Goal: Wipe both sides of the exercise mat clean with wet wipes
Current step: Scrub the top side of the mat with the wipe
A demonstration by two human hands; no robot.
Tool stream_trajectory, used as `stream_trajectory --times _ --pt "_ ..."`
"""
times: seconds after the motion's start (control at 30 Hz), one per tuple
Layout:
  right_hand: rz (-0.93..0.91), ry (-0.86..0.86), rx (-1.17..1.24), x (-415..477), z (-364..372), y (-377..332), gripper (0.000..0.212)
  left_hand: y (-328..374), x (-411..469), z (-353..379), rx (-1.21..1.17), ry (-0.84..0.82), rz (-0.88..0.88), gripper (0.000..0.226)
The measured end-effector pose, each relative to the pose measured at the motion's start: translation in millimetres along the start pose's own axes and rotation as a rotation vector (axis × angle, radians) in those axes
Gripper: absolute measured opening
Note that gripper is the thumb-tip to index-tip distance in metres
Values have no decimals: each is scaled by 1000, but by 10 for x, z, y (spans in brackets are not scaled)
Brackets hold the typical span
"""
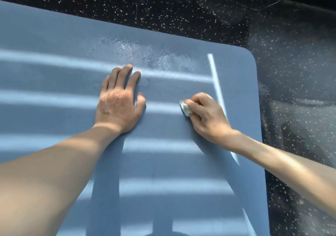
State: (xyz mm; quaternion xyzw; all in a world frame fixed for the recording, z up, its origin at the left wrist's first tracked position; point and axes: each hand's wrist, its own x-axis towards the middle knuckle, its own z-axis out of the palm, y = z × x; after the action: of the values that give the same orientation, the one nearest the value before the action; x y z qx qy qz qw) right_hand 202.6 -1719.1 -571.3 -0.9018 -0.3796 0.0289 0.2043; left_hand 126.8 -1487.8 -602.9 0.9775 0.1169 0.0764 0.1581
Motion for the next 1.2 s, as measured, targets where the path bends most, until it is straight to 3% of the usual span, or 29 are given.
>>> stream_trajectory --times 0.13,0.27,0.33,0.47,0.57,0.63,0.77,0.93,1.1,1.2 --pt "-135 -213 150 -578 -109 -240 48 -1 -8 1 0 -6 4 61" --pt "-20 -20 36 -7 10 -64 19 -7 -10 -7 -14 -7 7 61" --pt "-14 -12 30 -251 65 -129 23 -9 -8 -3 -9 -13 18 62" --pt "-51 -182 168 -863 17 -408 26 -34 0 5 -10 0 32 59" --pt "127 -23 104 -523 81 -374 28 -16 -20 -2 -21 5 35 57" --pt "97 18 76 -641 125 -458 29 -9 -11 -9 -21 11 37 57" --pt "-56 -191 138 -1314 56 -704 23 -25 -26 3 -14 -2 53 59" --pt "96 62 26 -1064 141 -631 15 44 -76 2 83 -148 10 57" --pt "-72 -222 123 -2056 149 -1129 13 221 -1146 9 99 -191 167 64" --pt "28 -63 112 -1716 151 -1022 27 336 -2054 -75 114 -178 269 59"
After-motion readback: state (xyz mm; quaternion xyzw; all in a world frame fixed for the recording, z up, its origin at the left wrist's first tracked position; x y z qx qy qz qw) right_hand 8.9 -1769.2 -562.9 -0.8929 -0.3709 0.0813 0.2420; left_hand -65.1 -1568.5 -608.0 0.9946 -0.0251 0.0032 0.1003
